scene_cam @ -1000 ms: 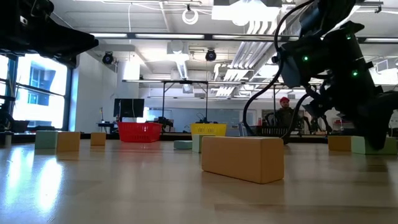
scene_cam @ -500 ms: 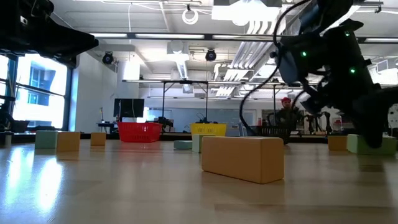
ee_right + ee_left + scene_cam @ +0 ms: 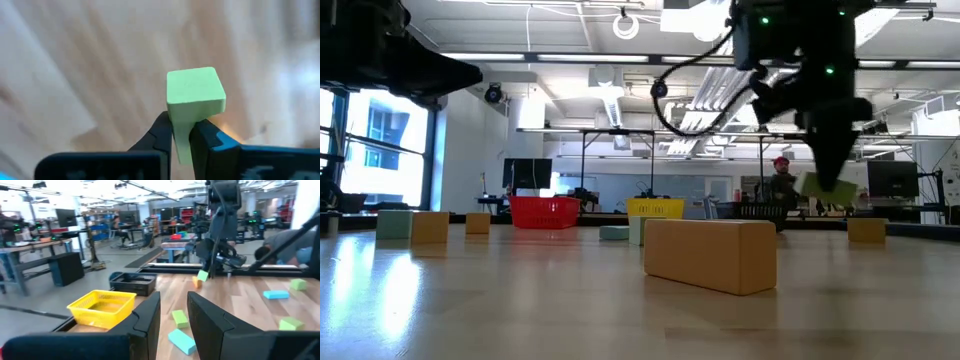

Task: Sort & place blocks by color
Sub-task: Put the green block into the black bin

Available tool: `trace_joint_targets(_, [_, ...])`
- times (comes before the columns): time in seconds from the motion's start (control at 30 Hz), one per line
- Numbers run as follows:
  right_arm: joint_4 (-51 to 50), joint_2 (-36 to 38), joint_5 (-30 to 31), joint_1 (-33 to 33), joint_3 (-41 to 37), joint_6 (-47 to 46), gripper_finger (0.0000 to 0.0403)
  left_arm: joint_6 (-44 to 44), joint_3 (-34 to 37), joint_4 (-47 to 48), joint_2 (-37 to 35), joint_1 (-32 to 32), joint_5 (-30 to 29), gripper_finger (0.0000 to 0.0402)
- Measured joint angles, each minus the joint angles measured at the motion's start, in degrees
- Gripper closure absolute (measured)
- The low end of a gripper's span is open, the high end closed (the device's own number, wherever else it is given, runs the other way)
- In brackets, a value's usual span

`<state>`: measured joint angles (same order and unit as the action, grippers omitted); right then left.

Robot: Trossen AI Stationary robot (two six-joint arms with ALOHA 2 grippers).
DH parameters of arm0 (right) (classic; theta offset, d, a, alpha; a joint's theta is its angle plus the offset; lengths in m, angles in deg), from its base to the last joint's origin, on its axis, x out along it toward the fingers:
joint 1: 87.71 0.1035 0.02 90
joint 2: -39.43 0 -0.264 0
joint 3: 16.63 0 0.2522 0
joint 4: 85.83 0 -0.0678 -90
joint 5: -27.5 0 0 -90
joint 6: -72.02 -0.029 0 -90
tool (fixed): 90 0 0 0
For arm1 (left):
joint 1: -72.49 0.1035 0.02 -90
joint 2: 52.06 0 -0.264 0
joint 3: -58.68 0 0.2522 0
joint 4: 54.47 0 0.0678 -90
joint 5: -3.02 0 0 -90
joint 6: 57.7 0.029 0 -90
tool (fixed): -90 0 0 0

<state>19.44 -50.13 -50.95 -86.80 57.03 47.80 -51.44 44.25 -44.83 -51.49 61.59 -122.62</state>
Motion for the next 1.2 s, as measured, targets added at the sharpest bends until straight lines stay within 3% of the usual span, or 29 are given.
trace_joint_targets(0.37, [7.99, 0.0, 12.65, -14.97, 9.09, 9.51, 0.0387, 0.0, 0.0, 0.0, 0.01, 0.0, -1.23, 0.0314])
trace_joint_targets(0.63, [19.09, -0.02, 12.0, -27.68, 9.57, 16.43, 0.0387, -0.02, 0.0, 0.0, 0.01, 0.0, -1.07, 0.0314])
trace_joint_targets(0.83, [23.07, -1.37, 10.18, -35.11, 9.57, 16.63, 0.0387, -0.02, -0.02, 0.02, 0.01, 0.0, -1.1, 0.0314])
trace_joint_targets(1.2, [21.92, -10.63, 3.58, -37.71, 9.57, 14.54, 0.0388, -0.03, -0.01, 0.01, 0.01, 0.0, -1.21, 0.0314])
